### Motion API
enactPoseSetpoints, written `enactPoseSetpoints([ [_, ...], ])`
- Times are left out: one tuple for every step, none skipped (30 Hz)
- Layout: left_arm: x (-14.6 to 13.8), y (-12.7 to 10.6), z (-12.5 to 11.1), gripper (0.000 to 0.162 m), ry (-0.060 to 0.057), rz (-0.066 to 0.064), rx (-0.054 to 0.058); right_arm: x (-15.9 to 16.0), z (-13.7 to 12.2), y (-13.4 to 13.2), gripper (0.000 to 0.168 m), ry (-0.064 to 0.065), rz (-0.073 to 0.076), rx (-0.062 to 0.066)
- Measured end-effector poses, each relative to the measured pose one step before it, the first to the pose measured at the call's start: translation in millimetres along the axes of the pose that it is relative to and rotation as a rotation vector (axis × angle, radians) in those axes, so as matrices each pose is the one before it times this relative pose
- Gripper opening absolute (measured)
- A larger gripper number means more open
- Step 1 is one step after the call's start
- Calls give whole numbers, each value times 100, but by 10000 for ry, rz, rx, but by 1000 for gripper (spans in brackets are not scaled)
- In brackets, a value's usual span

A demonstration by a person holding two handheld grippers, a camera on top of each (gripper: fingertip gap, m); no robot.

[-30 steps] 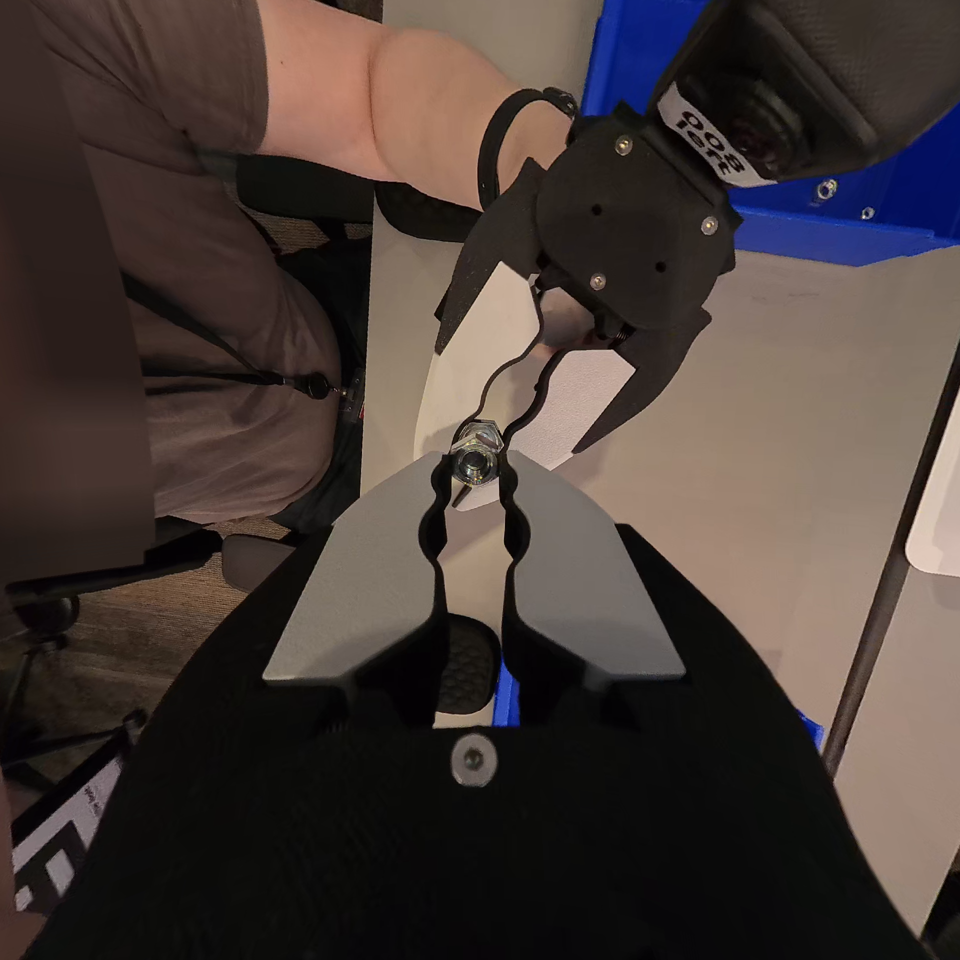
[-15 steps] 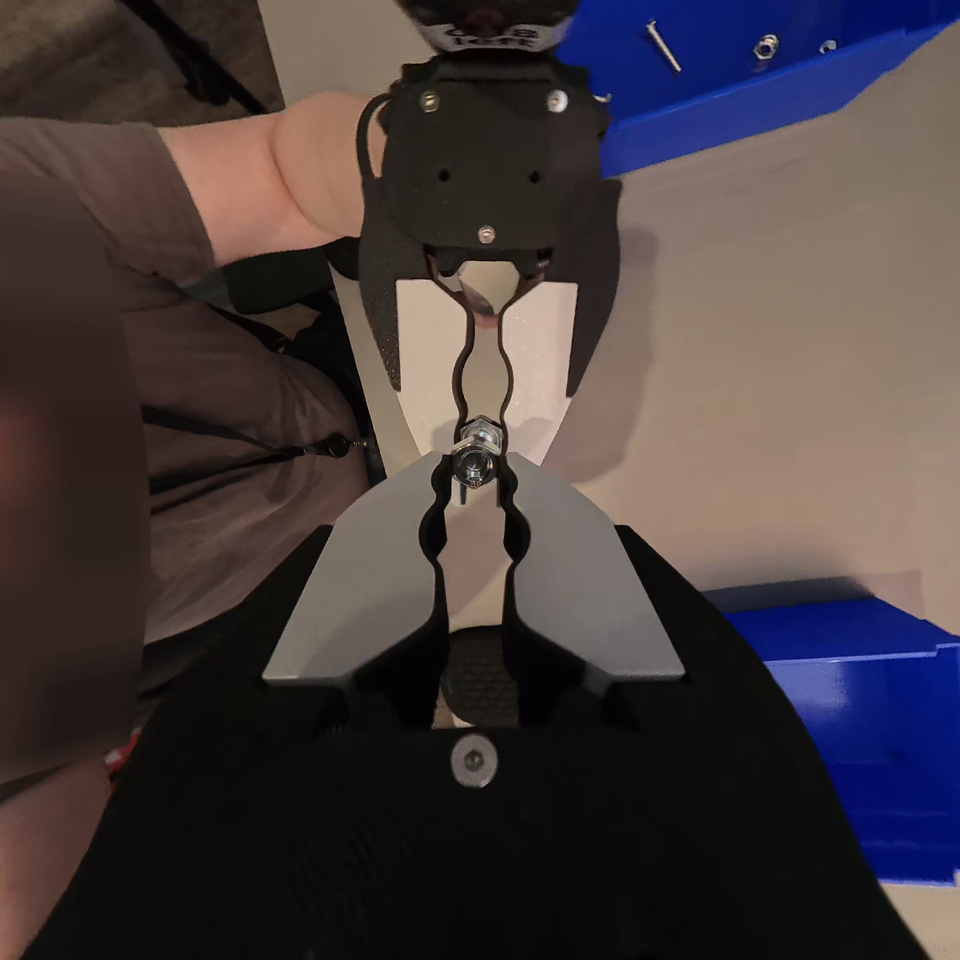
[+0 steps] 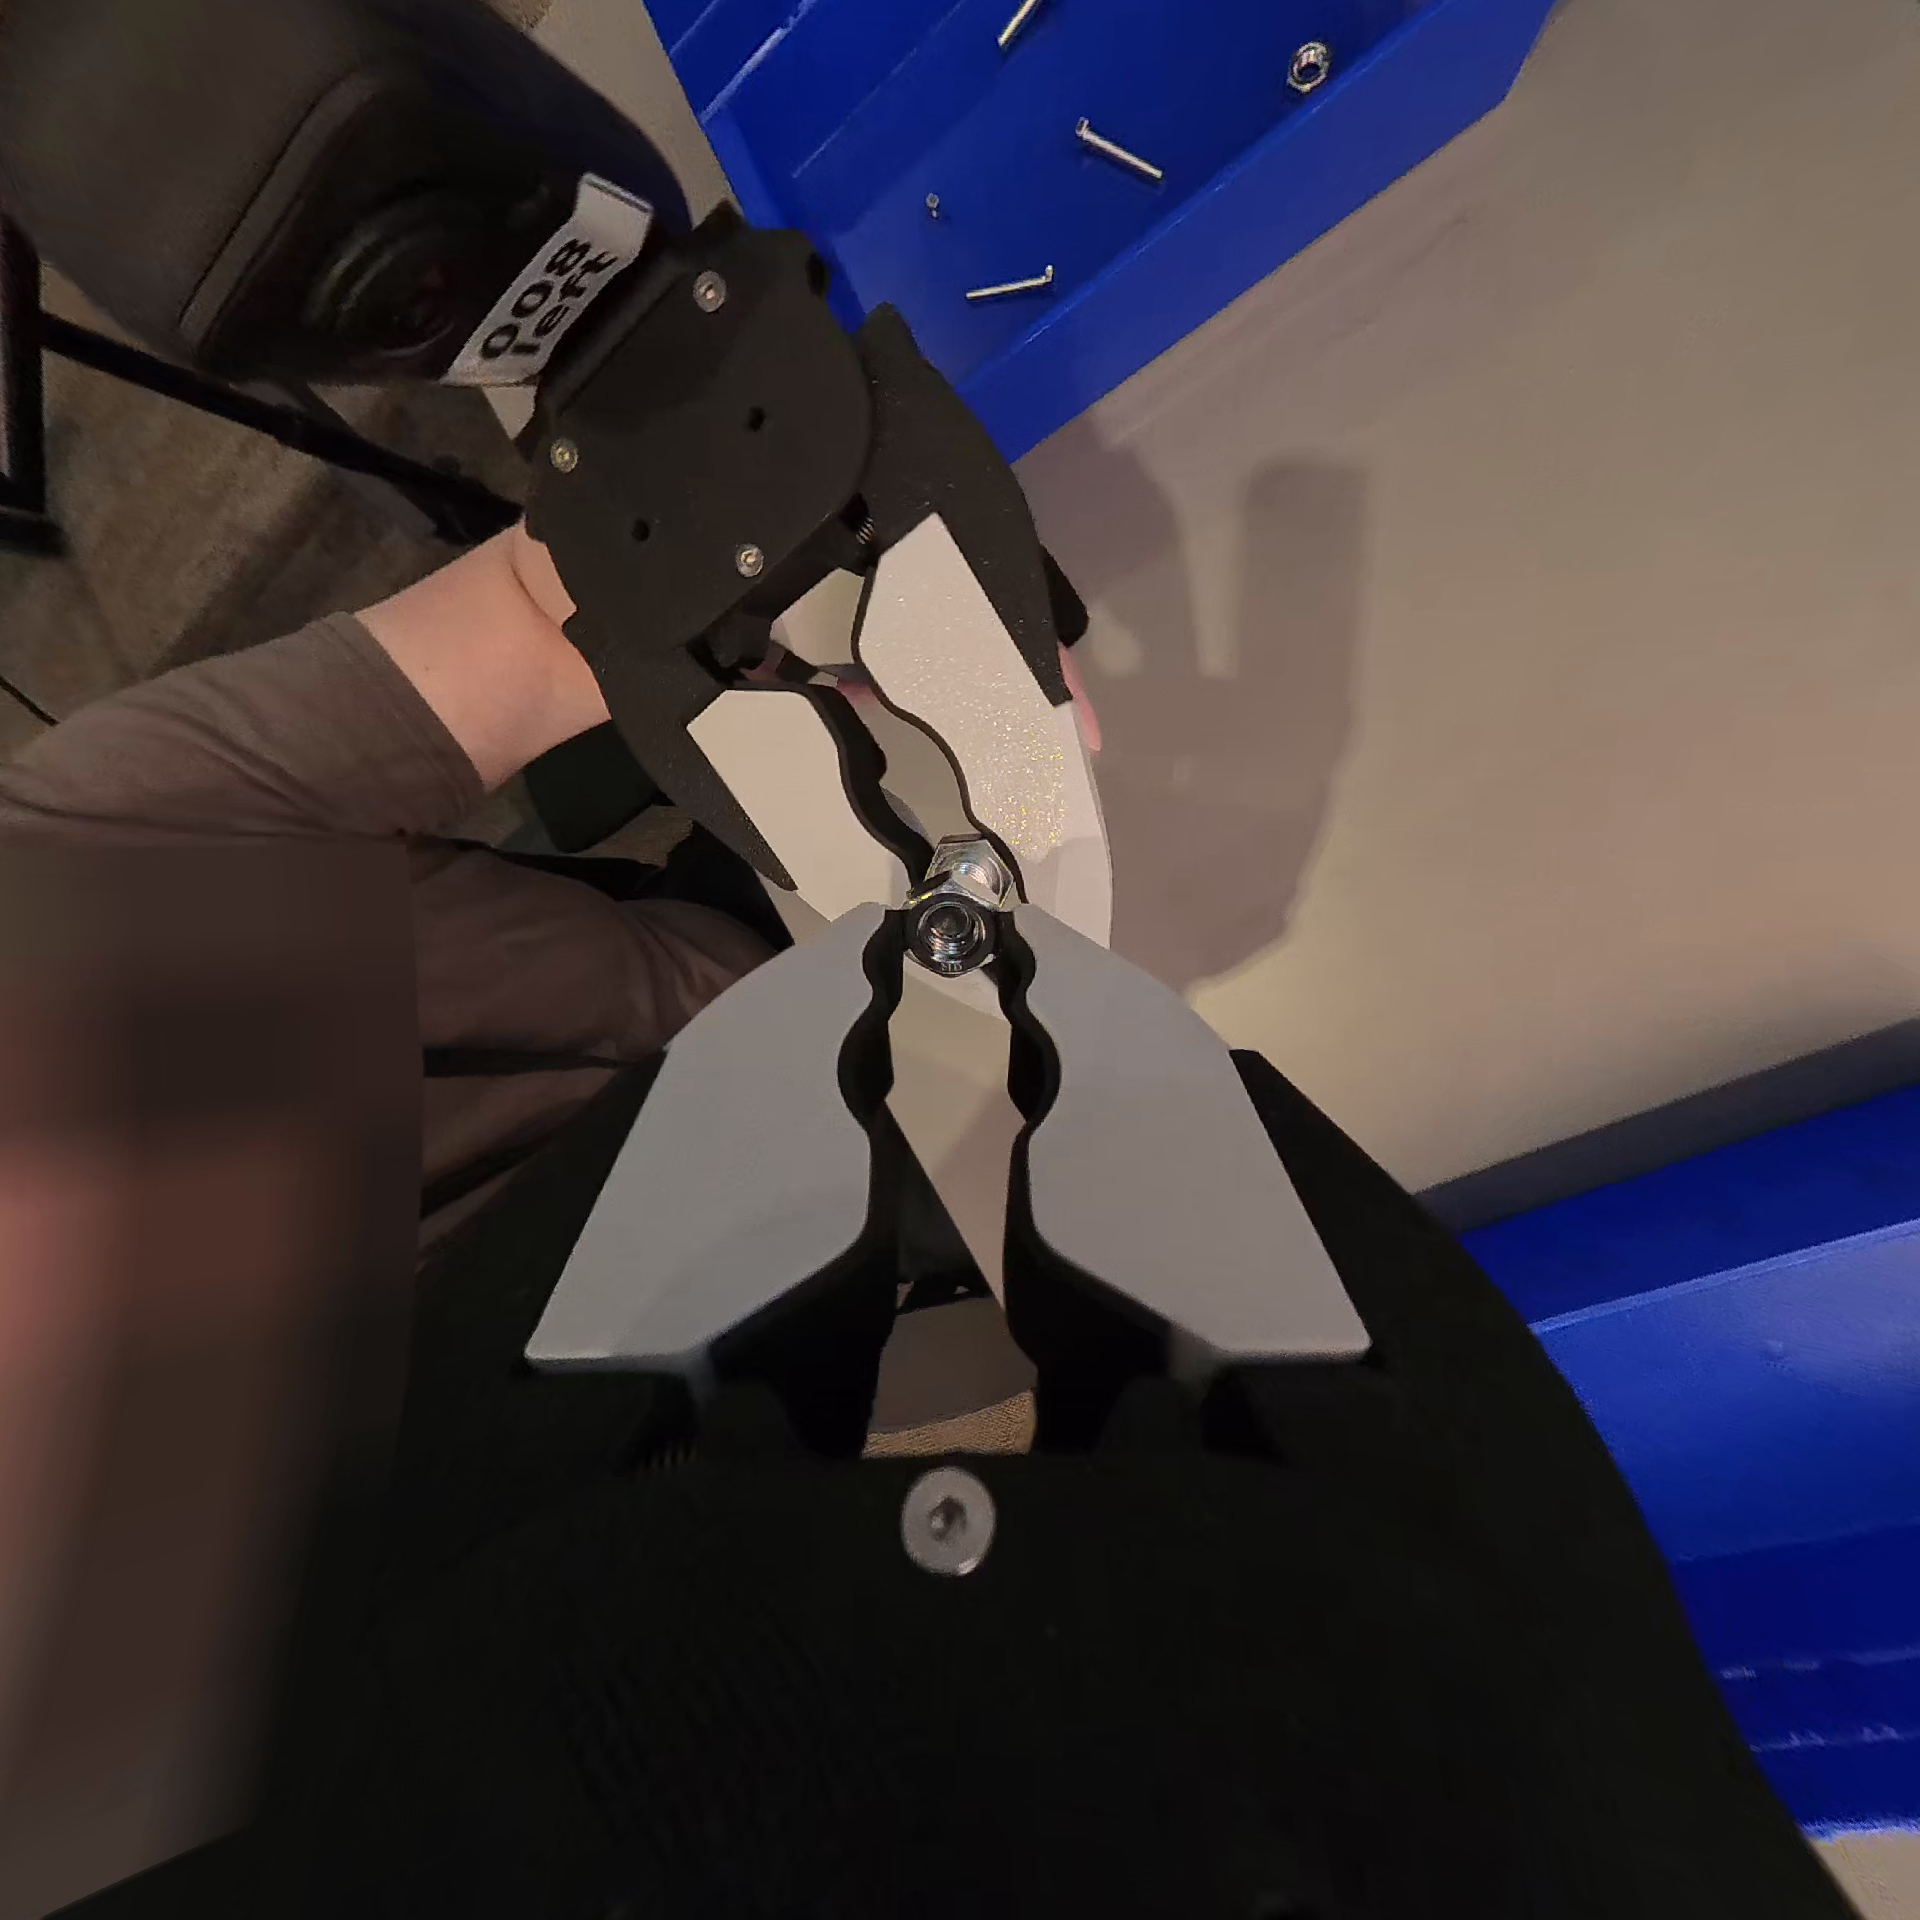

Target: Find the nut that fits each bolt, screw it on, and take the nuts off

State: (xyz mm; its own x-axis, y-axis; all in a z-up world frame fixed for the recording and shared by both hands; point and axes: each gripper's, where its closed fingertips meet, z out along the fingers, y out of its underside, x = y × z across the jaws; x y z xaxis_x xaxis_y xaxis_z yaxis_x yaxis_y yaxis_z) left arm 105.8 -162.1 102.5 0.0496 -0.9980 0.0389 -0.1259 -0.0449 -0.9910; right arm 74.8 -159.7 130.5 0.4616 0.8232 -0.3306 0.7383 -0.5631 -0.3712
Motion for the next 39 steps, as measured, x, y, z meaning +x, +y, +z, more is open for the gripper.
enactPoseSetpoints([
  [-84,39,-3,14,-117,105,-45,30,16,-2,19,7,108,-28],
  [21,90,14,14,-36,81,-91,0,38,88,19,18,-11,-101],
  [72,119,28,14,16,63,-93,-24,67,131,19,29,-81,-145],
  [124,68,29,14,56,46,-51,-51,39,126,19,13,-98,-147],
  [139,4,25,14,77,18,-15,-68,8,101,19,-3,-158,-131],
  [102,-39,12,14,52,36,23,-77,-19,74,19,-9,-172,-107],
  [198,-32,6,14,127,25,27,-120,-10,92,19,-27,-180,-116],
  [221,-21,12,14,163,-12,8,-133,2,100,19,-11,-208,-125],
  [154,-2,7,14,112,2,9,-96,2,75,19,22,-191,-100],
  [83,-2,10,14,44,21,1,-65,12,42,19,52,-157,-70],
  [-13,16,-9,14,-13,8,-12,-6,9,18,19,75,-127,-43],
  [-7,-17,-9,14,3,1,15,2,-12,-18,19,68,-127,-18],
  [-10,-62,-12,14,0,-14,53,-13,-42,-47,19,56,-111,15],
  [-12,-116,-24,14,6,-28,82,-14,-62,-78,19,37,-63,50],
  [-7,-147,-61,14,30,-46,103,-25,-87,-119,19,23,-69,74],
  [4,-148,-80,14,40,-57,104,-25,-84,-135,19,24,-95,88],
  [-12,-157,-80,14,23,-37,93,-37,-92,-138,19,26,-90,89],
  [-38,-128,-79,14,-18,-17,78,-8,-63,-145,19,38,-80,82],
  [-56,-98,-67,14,-35,2,52,-8,-59,-120,19,52,-94,66],
  [-40,-74,-64,14,-25,13,40,-6,-47,-106,19,50,-103,47],
  [10,-37,-30,14,7,0,16,-29,-21,-54,19,33,-90,13],
  [23,-27,-23,14,8,-3,-1,-21,-11,-31,19,17,-64,-1],
  [-29,-30,-18,14,-25,25,17,-15,-13,-20,19,8,-33,5],
  [23,-6,-13,14,11,2,-2,-11,-13,-18,19,-6,-6,2],
  [10,-2,1,14,21,-18,1,-2,-1,-4,19,-7,-1,-7],
  [-22,3,4,14,-6,-8,5,15,-14,4,19,10,-9,-13],
  [1,14,18,14,4,6,-4,37,-40,17,19,30,-18,-19],
  [72,70,31,14,39,11,-42,79,-78,4,19,61,-33,-21],
  [52,15,43,14,10,28,-23,86,-96,7,19,72,-40,-4],
  [24,-26,29,14,-18,32,12,2,-107,-16,19,8,-25,12],
  [26,-38,15,14,-6,9,22,-84,-77,-6,19,-48,-13,16],
  [46,-31,-5,14,24,-6,9,-96,-23,14,19,-36,-45,1],
  [-5,-45,-11,14,0,-6,29,-46,12,91,19,24,-70,-54],
  [-1,-67,-33,14,6,-14,40,-22,40,136,19,44,-64,-89],
  [29,21,-2,14,26,-6,-17,-132,61,112,19,-40,-48,-71],
  [10,80,20,14,-1,38,-57,-116,41,28,19,-47,-25,-27],
  [-12,48,48,14,-36,47,-33,16,-4,-41,19,36,-29,12],
  [86,15,50,14,29,29,-15,4,-9,-87,19,27,-66,37],
  [172,72,78,14,85,23,-47,-101,-14,-69,19,-37,-82,16],
])
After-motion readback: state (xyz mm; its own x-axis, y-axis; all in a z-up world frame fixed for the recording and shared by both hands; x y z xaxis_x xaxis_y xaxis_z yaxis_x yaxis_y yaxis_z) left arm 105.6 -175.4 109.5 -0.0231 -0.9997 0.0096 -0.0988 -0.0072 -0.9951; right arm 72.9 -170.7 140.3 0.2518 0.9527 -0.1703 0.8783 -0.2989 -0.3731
